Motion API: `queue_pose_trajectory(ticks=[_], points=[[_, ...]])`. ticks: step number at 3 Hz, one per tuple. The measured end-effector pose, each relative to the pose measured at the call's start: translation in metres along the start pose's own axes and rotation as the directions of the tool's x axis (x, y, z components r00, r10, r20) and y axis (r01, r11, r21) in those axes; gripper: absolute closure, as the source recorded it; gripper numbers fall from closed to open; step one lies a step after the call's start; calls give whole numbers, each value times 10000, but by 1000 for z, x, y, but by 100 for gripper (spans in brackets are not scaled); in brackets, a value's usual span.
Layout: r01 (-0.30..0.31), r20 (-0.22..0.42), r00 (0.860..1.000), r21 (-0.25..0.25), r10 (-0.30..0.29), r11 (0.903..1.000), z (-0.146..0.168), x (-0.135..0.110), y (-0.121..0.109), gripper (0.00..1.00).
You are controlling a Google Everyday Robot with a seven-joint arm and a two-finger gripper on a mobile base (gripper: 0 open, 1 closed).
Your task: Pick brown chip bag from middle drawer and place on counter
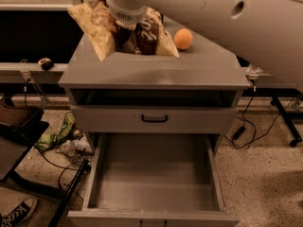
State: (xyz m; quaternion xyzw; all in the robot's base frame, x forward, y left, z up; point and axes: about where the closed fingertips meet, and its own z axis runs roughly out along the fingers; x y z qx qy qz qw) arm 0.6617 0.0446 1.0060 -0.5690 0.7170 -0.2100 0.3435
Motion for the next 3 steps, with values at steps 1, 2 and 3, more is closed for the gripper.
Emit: queue_pose_trajectory(ticks=[1, 2, 3], points=[[-193, 410, 9990, 202, 185, 9996, 19, -6, -18, 100], [-708, 799, 9944, 108, 698, 9974, 66, 11, -11, 88], [-745, 1267, 9895, 331, 698, 9967, 68, 1, -17, 72]])
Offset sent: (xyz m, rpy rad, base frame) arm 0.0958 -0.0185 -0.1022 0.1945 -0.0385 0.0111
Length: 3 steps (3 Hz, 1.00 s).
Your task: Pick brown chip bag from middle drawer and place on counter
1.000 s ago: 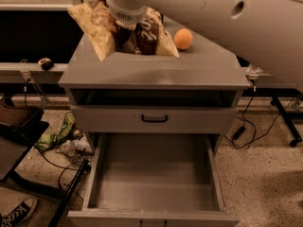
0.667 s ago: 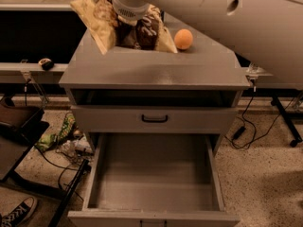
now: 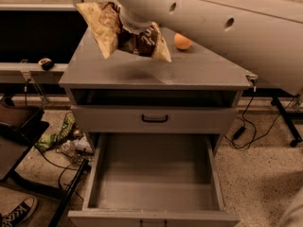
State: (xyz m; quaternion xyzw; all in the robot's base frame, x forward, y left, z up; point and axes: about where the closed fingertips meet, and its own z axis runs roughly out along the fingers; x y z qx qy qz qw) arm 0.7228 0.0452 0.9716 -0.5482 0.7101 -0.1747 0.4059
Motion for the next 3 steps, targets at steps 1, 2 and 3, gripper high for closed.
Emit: queue_pose_trajectory(ticks=[1, 2, 3], points=[[0, -1, 10000, 0, 0, 10000, 0, 0, 0, 48], [0, -1, 10000, 0, 0, 10000, 0, 0, 0, 25], [1, -1, 10000, 1, -1, 10000, 0, 0, 0, 0]])
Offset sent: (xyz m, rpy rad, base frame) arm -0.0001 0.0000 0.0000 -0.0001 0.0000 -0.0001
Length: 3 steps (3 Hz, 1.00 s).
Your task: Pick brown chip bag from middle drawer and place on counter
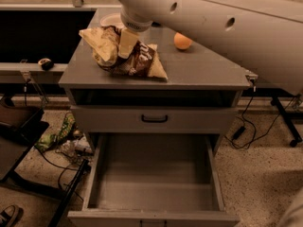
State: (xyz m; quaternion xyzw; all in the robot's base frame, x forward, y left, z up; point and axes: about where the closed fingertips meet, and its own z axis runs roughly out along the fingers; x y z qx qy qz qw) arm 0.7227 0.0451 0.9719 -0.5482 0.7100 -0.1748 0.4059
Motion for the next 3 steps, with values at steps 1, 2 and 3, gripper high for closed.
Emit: queue_pose_trajectory(ticks=[1, 2, 3], points=[[52, -15, 10000, 41, -52, 10000, -6, -2, -6, 0], [-832, 74, 9965, 787, 829, 9934, -61, 6, -47, 0], [-2262, 829, 9736, 2258, 2127, 9475, -154, 32, -89, 0]])
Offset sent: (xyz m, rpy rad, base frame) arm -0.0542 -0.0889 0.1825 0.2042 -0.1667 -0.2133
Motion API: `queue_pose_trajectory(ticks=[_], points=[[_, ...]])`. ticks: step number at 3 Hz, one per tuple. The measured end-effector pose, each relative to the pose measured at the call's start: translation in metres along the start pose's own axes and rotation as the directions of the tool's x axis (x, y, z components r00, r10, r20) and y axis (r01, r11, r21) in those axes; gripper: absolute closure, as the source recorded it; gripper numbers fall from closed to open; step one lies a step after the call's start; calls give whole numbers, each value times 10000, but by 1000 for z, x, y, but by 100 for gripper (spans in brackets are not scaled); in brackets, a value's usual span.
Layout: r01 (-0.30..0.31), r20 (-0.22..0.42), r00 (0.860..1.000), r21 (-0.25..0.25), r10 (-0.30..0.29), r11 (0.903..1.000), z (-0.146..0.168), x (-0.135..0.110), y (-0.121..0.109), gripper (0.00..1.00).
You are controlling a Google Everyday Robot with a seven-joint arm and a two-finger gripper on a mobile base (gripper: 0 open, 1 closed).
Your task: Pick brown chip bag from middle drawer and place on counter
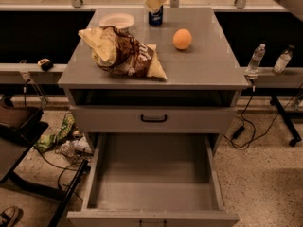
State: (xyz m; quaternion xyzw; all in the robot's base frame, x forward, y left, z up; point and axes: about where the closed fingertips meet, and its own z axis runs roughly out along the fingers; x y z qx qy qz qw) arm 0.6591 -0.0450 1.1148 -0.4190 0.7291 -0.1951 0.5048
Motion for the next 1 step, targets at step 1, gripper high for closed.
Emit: queue_pose_trajectory(ticks=[1], points=[[-1188, 411, 9926, 1301, 1144, 9844, -52, 55, -26, 0]])
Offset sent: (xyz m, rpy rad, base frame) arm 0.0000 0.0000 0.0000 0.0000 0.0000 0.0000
